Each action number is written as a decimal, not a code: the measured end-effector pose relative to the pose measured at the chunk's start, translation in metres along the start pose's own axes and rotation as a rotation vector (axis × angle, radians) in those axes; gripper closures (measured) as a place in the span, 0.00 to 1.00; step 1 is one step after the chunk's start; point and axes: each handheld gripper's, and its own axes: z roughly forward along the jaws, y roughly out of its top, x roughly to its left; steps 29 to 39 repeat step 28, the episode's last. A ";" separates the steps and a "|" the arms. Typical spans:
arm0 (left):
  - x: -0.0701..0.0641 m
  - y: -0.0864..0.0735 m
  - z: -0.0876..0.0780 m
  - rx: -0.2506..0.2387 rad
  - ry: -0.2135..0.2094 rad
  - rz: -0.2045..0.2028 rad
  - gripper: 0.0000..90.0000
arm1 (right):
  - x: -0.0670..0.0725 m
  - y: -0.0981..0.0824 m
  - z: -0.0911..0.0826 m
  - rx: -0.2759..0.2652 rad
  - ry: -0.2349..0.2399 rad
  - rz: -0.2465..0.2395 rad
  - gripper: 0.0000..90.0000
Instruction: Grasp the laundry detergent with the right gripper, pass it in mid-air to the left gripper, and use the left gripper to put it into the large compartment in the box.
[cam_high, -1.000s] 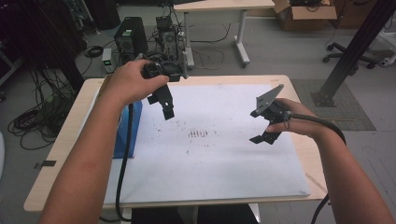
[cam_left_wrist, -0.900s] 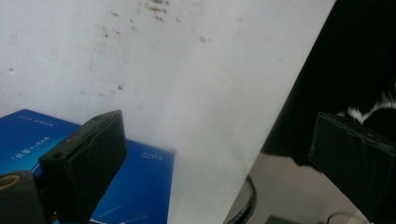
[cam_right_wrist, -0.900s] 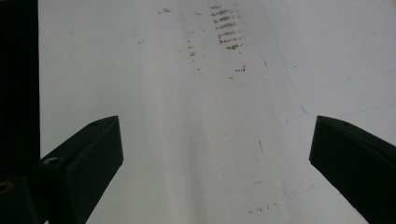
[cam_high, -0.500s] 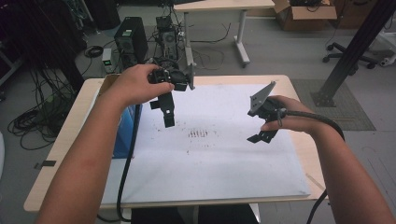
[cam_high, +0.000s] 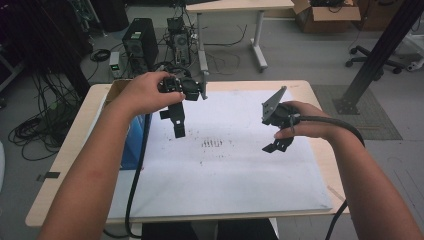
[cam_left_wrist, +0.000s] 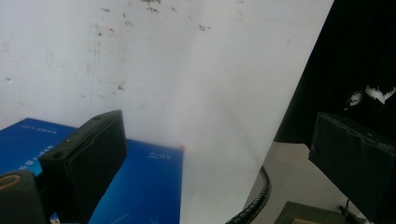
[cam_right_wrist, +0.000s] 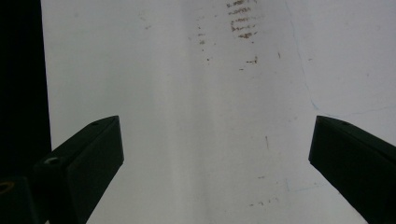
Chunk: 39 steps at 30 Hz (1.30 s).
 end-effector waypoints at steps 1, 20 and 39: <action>0.000 0.000 0.000 -0.001 0.000 -0.006 0.05 | -0.001 0.001 0.000 -0.002 -0.001 -0.001 0.03; -0.001 0.003 0.001 0.020 -0.003 0.002 0.05 | -0.003 -0.002 0.000 0.005 -0.002 0.001 0.03; -0.002 0.006 0.002 0.015 -0.005 0.002 0.05 | 0.000 -0.003 -0.005 -0.012 -0.012 -0.001 0.03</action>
